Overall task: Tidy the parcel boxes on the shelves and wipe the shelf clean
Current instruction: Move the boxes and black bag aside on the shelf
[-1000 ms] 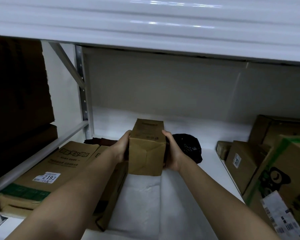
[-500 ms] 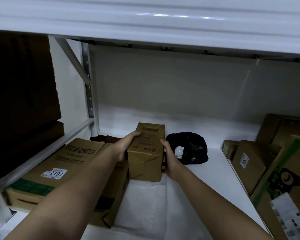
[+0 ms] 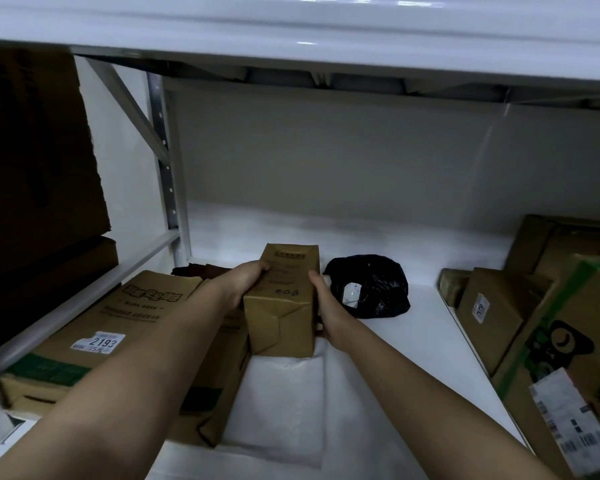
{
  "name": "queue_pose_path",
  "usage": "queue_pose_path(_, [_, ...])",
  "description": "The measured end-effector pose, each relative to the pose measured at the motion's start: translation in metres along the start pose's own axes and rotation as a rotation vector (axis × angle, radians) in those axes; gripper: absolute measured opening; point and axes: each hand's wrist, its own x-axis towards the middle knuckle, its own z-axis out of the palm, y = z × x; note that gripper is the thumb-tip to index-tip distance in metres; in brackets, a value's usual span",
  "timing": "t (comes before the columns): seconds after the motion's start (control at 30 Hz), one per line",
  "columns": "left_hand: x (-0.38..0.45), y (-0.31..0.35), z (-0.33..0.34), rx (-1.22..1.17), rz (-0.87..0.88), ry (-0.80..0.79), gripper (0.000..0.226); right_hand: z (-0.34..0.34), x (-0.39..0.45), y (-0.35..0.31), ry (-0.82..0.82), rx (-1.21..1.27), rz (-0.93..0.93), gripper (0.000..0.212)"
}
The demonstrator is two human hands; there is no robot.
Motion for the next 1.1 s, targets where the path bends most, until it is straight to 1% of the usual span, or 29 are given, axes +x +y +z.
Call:
queue_pose_path(0.03, [-0.001,0.000,0.002,0.013,0.008,0.009,0.028,-0.001,0.002,0.000,0.003,-0.014,0.006,0.107])
queue_pose_path(0.07, [0.000,0.000,0.002,0.048,0.024,0.019,0.030,-0.002,0.001,0.000,0.004,-0.023,0.010,0.103])
queue_pose_path(0.13, [0.004,-0.001,0.003,0.185,0.076,0.044,0.038,-0.002,-0.005,-0.003,-0.001,-0.042,0.018,0.085])
queue_pose_path(0.2, [0.007,-0.004,0.002,0.335,0.130,0.122,0.048,-0.005,-0.005,-0.004,0.005,-0.007,-0.002,0.070])
queue_pose_path(0.27, [0.010,-0.005,0.002,0.468,0.200,0.214,0.053,-0.009,-0.004,-0.002,0.109,0.056,0.019,0.059])
queue_pose_path(0.3, [0.010,-0.004,0.003,0.550,0.249,0.249,0.057,-0.013,0.000,0.001,0.172,0.041,0.033,0.053])
queue_pose_path(0.37, [0.006,0.000,0.009,0.704,0.351,0.306,0.064,-0.019,0.006,0.009,0.265,-0.114,0.077,0.040])
queue_pose_path(0.43, [0.000,0.007,0.019,0.842,0.417,0.338,0.069,-0.024,0.010,0.019,0.271,-0.277,0.111,0.038])
queue_pose_path(0.5, [-0.007,0.014,0.034,0.979,0.421,0.282,0.077,-0.027,0.008,0.025,0.209,-0.341,0.138,0.042])
queue_pose_path(0.57, [-0.012,0.018,0.051,1.121,0.351,0.193,0.089,-0.028,0.004,0.030,0.170,-0.355,0.123,0.044])
queue_pose_path(0.6, [-0.012,0.019,0.057,1.189,0.304,0.172,0.095,-0.027,0.005,0.033,0.169,-0.356,0.108,0.040])
queue_pose_path(0.63, [-0.012,0.019,0.061,1.241,0.260,0.165,0.098,-0.027,0.006,0.035,0.175,-0.380,0.082,0.031])
queue_pose_path(0.67, [-0.011,0.019,0.063,1.269,0.220,0.164,0.099,-0.026,0.007,0.037,0.191,-0.421,0.057,0.020])
queue_pose_path(0.7, [-0.011,0.020,0.065,1.276,0.189,0.166,0.097,-0.027,0.008,0.038,0.207,-0.464,0.036,0.014])
queue_pose_path(0.77, [-0.012,0.020,0.066,1.262,0.165,0.176,0.089,-0.028,0.011,0.038,0.219,-0.542,0.021,0.011])
queue_pose_path(0.83, [-0.014,0.021,0.065,1.257,0.172,0.201,0.083,-0.029,0.009,0.034,0.219,-0.601,0.015,0.017])
queue_pose_path(0.9, [-0.017,0.023,0.063,1.230,0.167,0.208,0.081,-0.030,0.009,0.034,0.220,-0.625,0.021,0.019])
queue_pose_path(1.0, [-0.022,0.024,0.062,1.214,0.149,0.214,0.080,-0.030,0.009,0.034,0.203,-0.677,0.026,0.029])
queue_pose_path(1.1, [-0.027,0.025,0.062,1.242,0.141,0.209,0.079,-0.029,0.011,0.034,0.227,-0.687,0.028,0.031])
